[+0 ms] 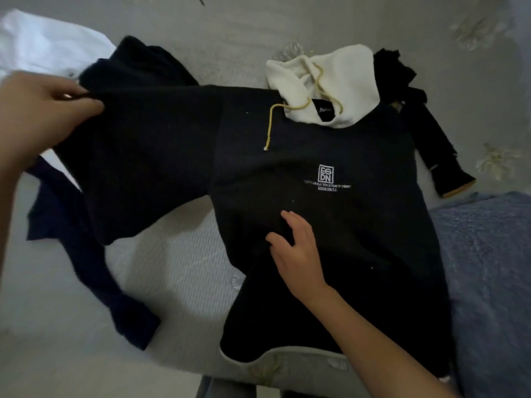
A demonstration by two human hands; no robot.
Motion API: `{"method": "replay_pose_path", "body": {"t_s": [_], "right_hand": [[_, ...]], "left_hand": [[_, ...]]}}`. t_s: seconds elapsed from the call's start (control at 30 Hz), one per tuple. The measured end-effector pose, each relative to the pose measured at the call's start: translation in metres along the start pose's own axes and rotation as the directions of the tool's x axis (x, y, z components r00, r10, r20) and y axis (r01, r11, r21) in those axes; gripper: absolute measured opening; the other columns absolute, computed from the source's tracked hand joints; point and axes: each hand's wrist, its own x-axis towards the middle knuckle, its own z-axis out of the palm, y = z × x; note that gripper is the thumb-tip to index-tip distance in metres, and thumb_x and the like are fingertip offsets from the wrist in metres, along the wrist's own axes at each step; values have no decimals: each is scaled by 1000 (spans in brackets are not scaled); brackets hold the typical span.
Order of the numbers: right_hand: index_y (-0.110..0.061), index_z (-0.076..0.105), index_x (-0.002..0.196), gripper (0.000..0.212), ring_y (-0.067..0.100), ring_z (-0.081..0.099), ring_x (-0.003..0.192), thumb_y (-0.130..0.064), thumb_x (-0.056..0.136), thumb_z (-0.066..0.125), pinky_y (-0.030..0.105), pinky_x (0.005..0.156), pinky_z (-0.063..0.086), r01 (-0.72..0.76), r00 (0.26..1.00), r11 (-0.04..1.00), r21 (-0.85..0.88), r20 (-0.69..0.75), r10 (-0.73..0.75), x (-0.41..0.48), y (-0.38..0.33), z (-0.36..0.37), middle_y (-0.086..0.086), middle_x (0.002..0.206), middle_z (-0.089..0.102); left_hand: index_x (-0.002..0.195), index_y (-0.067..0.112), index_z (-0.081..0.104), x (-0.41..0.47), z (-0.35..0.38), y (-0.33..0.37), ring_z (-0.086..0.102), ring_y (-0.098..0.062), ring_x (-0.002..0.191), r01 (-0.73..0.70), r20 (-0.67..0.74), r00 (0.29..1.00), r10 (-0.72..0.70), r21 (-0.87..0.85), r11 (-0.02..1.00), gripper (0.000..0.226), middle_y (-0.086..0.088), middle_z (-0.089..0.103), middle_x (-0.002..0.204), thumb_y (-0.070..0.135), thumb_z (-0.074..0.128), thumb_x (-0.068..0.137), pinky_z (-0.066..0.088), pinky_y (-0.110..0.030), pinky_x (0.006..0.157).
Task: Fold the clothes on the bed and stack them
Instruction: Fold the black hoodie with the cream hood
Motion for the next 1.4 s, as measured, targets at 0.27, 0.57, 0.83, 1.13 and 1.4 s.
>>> {"method": "replay_pose_path", "body": {"t_s": [0.27, 0.57, 0.83, 1.13, 1.4], "right_hand": [[-17, 45, 132, 58, 36, 52, 121, -15, 76, 58, 46, 95, 47, -43, 882, 994, -103, 464, 86, 3, -26, 30, 22, 138, 45], [-12, 26, 144, 69, 40, 24, 135, -30, 86, 59, 52, 107, 25, -896, 372, 332, -294, -93, 923, -36, 128, -82, 21, 148, 26], [-12, 22, 147, 76, 22, 41, 131, -3, 82, 63, 23, 106, 28, -859, 511, 496, 129, 146, 847, -59, 124, -80, 7, 146, 39], [-7, 59, 111, 36, 28, 60, 98, -34, 95, 41, 28, 73, 40, -713, 656, 688, -134, 218, 723, -61, 89, -47, 11, 104, 63], [-3, 45, 132, 48, 30, 54, 115, -7, 86, 57, 41, 100, 44, -963, 189, 112, 246, 318, 929, -38, 186, -51, 18, 127, 55]], "left_hand": [[122, 3, 46, -45, 42, -8, 39, -46, 116, -54, 17, 998, 60, 716, 696, 58, -34, 41, 125, 43, 56, 81, 32, -55, 98], [148, 27, 2, -185, 220, -41, 44, -37, 123, 198, 549, 769, -328, 283, 938, 85, -21, 30, 145, 42, 57, 86, 39, -46, 102], [145, 22, 28, -199, 207, -57, 58, -31, 97, 166, 426, 871, -245, 214, 963, 67, -16, 59, 122, -3, 47, 85, 43, -33, 86], [147, 28, 7, -190, 188, -68, 40, -34, 120, -46, 351, 836, -421, 810, 584, 76, -18, 30, 139, 29, 52, 86, 38, -45, 96], [132, 8, 49, -205, 269, 23, 36, -41, 128, -330, 482, 871, 91, 439, 835, 59, -23, 40, 139, 20, 69, 77, 35, -55, 98]]}}
